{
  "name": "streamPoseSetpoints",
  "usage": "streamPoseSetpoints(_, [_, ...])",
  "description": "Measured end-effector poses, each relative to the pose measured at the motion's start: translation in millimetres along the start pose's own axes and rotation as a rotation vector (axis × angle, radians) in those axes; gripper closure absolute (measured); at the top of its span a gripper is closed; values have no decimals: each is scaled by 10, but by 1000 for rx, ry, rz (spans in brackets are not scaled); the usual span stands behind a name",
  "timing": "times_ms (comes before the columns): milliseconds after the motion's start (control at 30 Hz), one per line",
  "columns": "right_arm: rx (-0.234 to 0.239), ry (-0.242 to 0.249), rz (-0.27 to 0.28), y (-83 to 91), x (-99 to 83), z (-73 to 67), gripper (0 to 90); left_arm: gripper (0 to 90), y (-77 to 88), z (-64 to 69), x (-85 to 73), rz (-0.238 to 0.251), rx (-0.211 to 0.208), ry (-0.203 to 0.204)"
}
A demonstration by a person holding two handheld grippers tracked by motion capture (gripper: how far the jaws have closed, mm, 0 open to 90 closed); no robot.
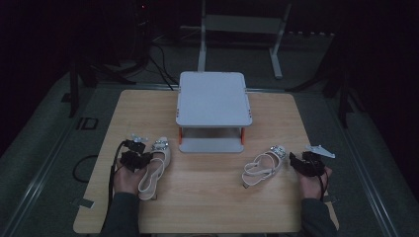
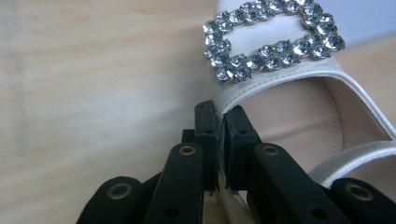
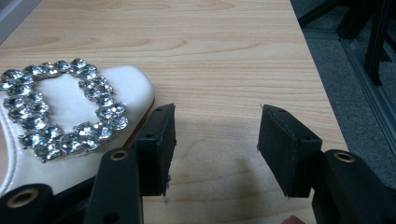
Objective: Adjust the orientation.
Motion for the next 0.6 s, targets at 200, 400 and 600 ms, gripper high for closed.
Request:
streamPoseSetpoints(200, [-1, -4, -1, 0, -3, 13, 462, 868, -169, -299, 271, -24, 39, 15])
streamPoseSetpoints(400, [0, -5, -3, -6, -6, 6, 462, 868, -316, -448, 503, -57, 80, -12])
streamPoseSetpoints(600, [2, -7, -2, -6, -6, 17, 463, 864, -465, -486, 484, -93, 81, 8])
Point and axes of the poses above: each handheld gripper's, and its own axes: y roughly backward along the jaws, x roughly out of its top, z roughly to its right, the point moved 6 cm from there along -y, roughly forward along the jaws, and after that the axes turned 6 degrees about z, right-handed, at the moved point
